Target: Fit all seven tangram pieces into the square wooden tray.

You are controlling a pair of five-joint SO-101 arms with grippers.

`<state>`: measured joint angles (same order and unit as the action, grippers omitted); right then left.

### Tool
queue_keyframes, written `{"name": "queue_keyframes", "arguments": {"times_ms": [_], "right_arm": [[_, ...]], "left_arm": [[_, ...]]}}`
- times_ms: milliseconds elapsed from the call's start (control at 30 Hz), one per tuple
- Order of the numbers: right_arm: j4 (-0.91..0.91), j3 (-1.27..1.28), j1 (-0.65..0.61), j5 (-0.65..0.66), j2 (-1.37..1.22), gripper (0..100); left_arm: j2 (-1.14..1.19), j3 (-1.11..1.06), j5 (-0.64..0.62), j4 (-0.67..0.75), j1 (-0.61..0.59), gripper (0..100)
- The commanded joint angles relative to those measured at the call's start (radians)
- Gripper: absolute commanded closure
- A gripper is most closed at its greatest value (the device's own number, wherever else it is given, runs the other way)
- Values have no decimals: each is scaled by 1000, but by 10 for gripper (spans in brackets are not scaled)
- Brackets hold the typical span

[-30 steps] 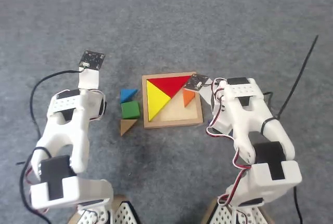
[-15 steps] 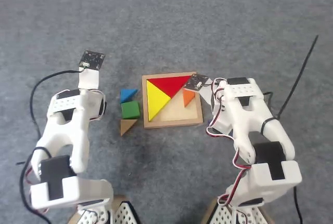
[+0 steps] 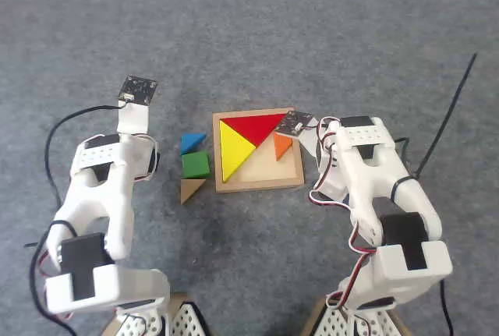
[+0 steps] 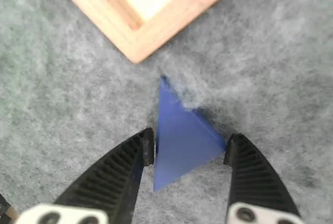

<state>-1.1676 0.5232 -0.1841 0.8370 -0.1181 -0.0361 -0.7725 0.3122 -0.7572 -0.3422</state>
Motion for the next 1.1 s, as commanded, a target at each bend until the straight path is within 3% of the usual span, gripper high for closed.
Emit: {"name": "queue_keyframes", "arguments": {"times_ms": [0, 167, 300, 867, 1067], "right_arm": [[-2, -6, 4, 14, 8, 790], [-4, -6, 4, 14, 8, 801], [-5, -6, 4, 14, 8, 876], [-16, -11, 4, 14, 28, 851], [-97, -11, 1, 11, 154, 851]], "left_arm": [[-54, 5, -2, 12, -3, 903], [-54, 5, -2, 12, -3, 903], [-54, 5, -2, 12, -3, 903], [-54, 5, -2, 12, -3, 903], [-54, 5, -2, 12, -3, 903]]}}
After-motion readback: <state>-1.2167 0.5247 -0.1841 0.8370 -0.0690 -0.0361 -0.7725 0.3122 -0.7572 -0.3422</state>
